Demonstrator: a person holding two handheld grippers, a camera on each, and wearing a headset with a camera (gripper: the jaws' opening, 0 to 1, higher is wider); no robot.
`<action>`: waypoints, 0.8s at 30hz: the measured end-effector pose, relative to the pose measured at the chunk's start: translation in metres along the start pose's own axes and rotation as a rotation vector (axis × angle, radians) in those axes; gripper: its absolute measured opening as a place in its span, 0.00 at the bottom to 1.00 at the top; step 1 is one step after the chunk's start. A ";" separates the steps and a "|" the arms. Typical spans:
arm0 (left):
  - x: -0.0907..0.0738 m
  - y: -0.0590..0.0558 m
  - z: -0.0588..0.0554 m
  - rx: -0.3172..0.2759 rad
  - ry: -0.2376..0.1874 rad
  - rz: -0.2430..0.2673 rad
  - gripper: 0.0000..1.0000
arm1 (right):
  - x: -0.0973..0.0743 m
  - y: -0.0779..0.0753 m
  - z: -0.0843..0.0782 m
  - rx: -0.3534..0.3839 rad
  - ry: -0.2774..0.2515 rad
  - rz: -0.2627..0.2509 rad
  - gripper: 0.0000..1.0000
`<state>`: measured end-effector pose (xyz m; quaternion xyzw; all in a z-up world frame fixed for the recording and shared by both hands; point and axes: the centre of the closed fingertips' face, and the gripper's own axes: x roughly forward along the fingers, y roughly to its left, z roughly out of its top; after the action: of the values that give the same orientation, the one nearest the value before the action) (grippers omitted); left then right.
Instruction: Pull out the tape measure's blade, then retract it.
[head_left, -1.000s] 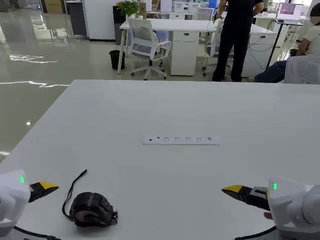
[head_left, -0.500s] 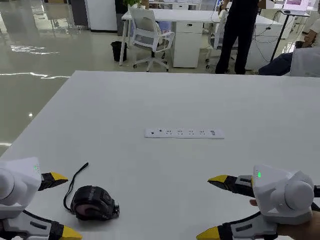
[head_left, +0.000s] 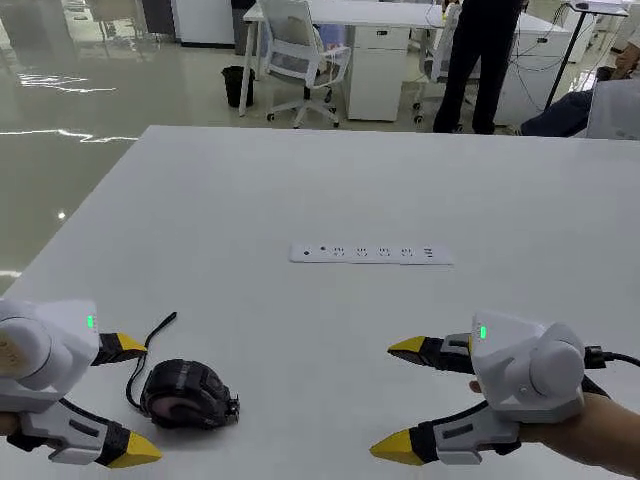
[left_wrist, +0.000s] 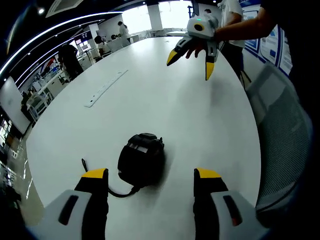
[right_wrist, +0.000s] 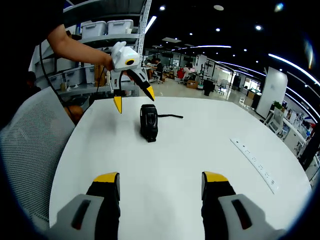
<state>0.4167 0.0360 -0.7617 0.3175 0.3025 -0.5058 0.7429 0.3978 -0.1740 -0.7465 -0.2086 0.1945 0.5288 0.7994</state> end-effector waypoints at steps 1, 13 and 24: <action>0.001 0.000 -0.001 0.003 0.004 -0.002 0.65 | 0.002 0.000 0.000 -0.001 0.000 0.003 0.67; 0.015 0.006 -0.008 0.064 0.061 -0.043 0.60 | 0.028 0.000 0.001 -0.025 0.006 0.050 0.61; 0.027 0.013 -0.011 0.131 0.102 -0.090 0.53 | 0.054 -0.004 0.005 -0.010 0.003 0.072 0.57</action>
<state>0.4353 0.0333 -0.7873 0.3769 0.3200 -0.5404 0.6808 0.4213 -0.1315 -0.7704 -0.2062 0.2007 0.5578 0.7785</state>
